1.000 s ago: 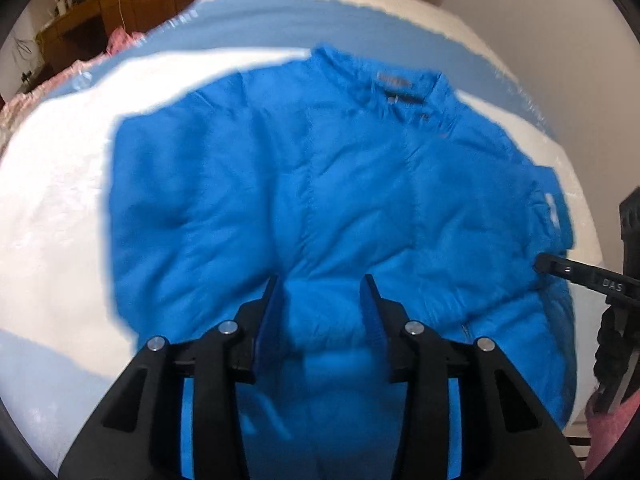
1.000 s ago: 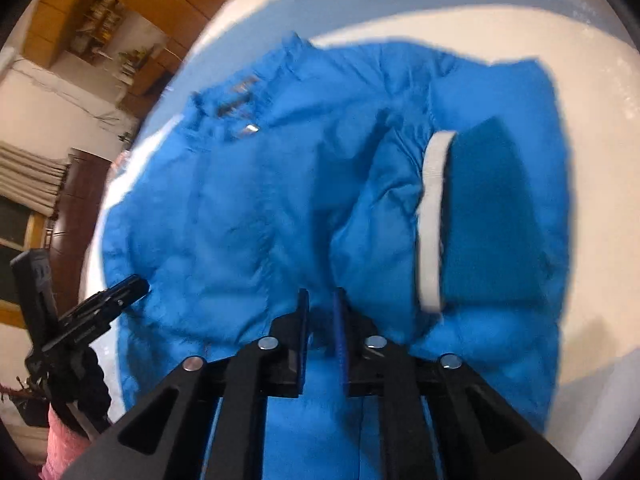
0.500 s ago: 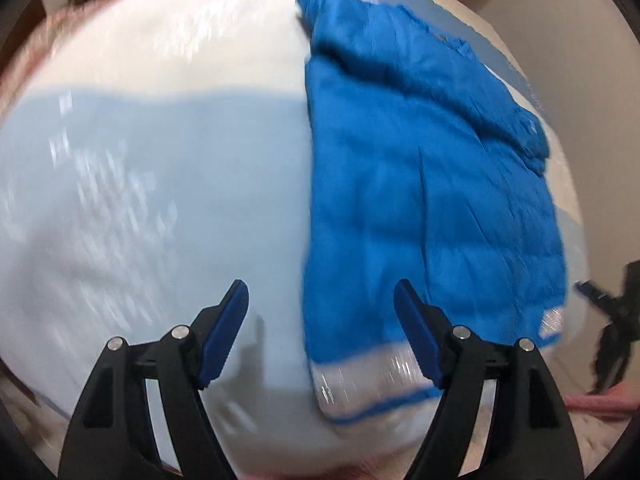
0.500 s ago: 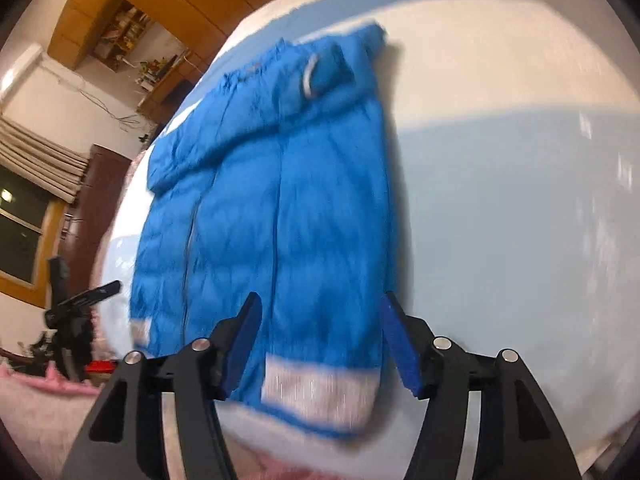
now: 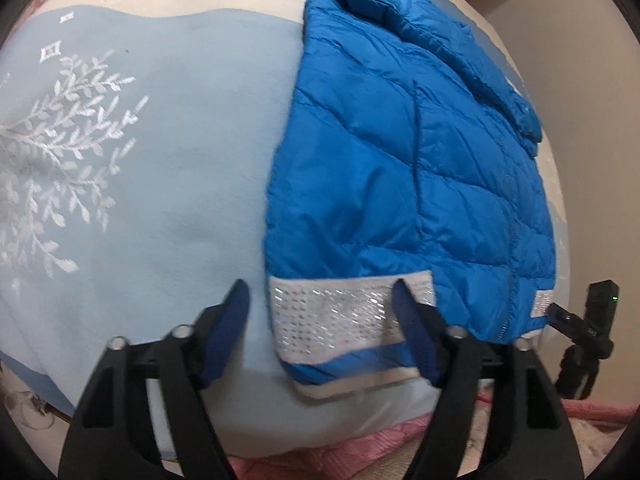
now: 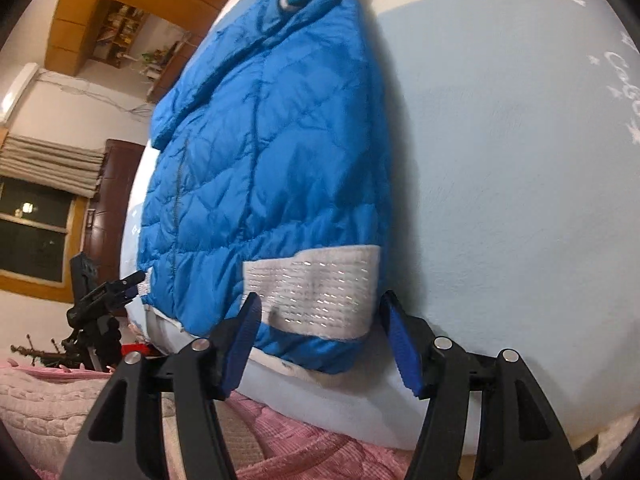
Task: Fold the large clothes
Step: 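Grasp the silver hem band corners with both grippers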
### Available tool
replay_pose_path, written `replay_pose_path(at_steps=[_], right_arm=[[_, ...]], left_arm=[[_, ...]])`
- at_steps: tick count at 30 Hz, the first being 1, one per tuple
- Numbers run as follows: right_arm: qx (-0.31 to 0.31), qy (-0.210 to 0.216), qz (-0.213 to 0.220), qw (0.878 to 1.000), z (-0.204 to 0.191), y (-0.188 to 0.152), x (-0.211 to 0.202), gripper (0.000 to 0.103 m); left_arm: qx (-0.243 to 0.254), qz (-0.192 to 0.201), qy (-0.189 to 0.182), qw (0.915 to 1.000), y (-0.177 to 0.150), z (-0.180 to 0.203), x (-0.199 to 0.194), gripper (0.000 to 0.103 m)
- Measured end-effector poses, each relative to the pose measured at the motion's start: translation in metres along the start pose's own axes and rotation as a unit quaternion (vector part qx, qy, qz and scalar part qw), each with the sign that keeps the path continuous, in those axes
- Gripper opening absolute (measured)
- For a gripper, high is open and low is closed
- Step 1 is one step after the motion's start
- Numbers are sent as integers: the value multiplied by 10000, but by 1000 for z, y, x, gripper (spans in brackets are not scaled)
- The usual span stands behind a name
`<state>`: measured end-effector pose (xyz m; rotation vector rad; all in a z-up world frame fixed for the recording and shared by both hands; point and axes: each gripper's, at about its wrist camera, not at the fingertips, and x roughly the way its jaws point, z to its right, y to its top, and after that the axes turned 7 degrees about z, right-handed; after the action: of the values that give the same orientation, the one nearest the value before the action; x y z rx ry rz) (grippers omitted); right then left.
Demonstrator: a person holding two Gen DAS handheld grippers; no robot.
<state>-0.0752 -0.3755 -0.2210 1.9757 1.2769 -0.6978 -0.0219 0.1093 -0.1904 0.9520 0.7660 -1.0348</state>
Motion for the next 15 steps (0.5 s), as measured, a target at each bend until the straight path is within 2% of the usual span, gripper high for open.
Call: replay_pose_path(at_steps=[2, 4, 6, 7, 8, 11, 15], right_arm=[[-3, 60, -19, 10000, -1, 1, 5, 54], [-15, 71, -47, 10000, 0, 3, 10, 46], [62, 146, -69, 9998, 3, 4, 11, 35], [85, 186, -68, 9998, 5, 5, 11, 26], [91, 234, -58, 9997, 5, 5, 10, 21], [22, 354, 2, 9994, 3, 5, 5, 15], [-113, 452, 44, 9989, -2, 2, -5, 12]], left_arm=[[-98, -69, -144, 9998, -3, 5, 4, 54], [-135, -40, -93, 9999, -5, 6, 6, 48], [-198, -10, -115, 9997, -6, 5, 5, 29], [-217, -2, -126, 9997, -7, 5, 4, 26], [-241, 10, -150, 9996, -7, 4, 3, 19], [-313, 56, -255, 9992, -6, 3, -2, 12], [-292, 200, -364, 9987, -9, 4, -16, 10]])
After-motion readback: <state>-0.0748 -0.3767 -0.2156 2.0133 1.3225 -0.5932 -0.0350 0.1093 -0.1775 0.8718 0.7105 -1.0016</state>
